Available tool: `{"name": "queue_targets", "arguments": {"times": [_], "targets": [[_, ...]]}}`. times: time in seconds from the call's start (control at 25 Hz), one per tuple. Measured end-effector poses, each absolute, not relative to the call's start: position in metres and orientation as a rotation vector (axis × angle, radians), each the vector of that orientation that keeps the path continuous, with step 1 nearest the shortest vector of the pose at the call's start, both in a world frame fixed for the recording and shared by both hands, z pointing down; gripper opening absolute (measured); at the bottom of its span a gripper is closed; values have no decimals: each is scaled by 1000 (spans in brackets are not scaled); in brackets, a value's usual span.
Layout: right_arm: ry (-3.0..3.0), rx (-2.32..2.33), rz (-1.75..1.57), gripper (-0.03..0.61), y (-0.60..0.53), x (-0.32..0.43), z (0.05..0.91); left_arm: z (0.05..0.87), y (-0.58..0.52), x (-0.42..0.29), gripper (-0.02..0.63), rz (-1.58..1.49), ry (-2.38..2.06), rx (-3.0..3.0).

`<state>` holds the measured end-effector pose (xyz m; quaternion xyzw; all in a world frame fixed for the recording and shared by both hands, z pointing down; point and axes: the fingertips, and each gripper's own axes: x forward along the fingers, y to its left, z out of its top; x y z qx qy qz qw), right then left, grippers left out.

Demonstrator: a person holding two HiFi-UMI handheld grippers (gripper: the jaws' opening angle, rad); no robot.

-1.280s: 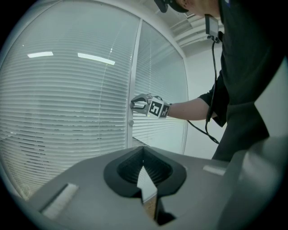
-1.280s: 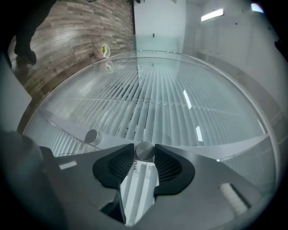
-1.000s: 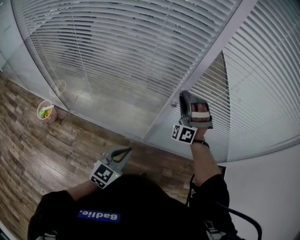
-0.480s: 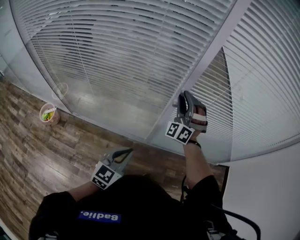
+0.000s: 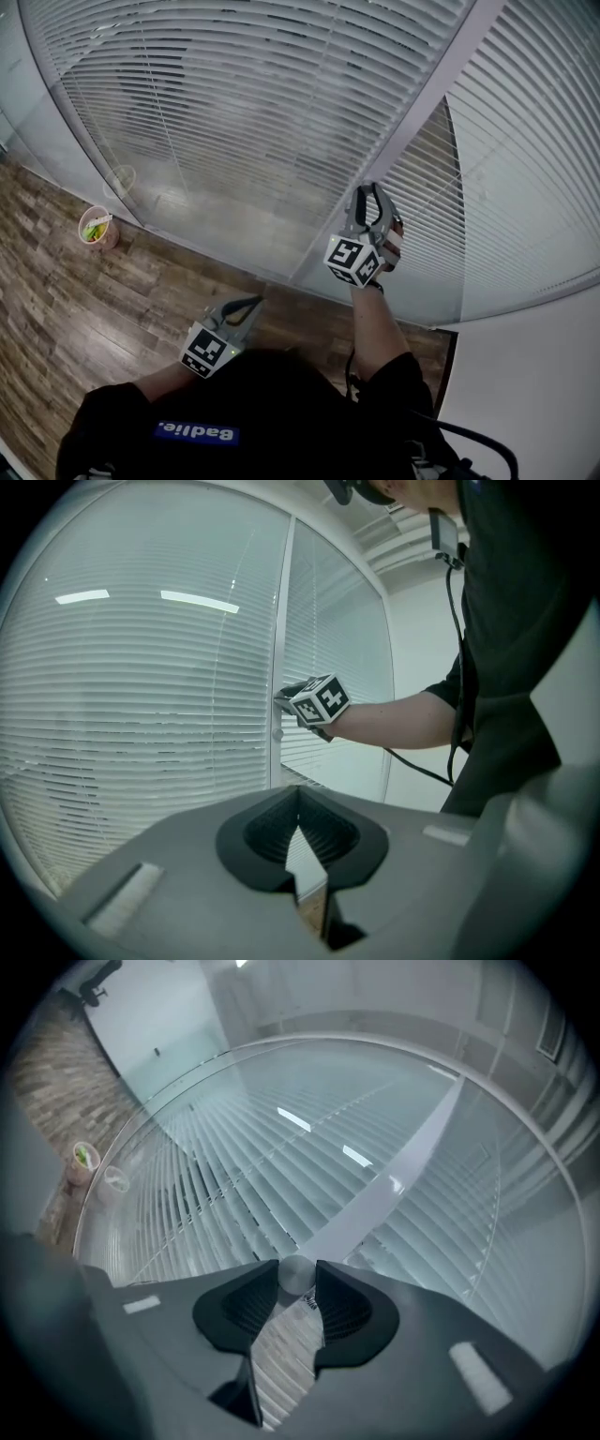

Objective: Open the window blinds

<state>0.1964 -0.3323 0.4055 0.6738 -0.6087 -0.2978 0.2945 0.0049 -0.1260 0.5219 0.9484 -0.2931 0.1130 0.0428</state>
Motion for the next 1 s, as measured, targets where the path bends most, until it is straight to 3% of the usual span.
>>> {"name": "queue_targets", "arguments": {"times": [0.64,1.0], "targets": [[-1973,2136,-257,127,-335,205,400,523,-130,-1,0,344,-914,2892],[-1714,1887,-575,127,-335,201,404,523,-129,2,0,340,-899,2893]]}}
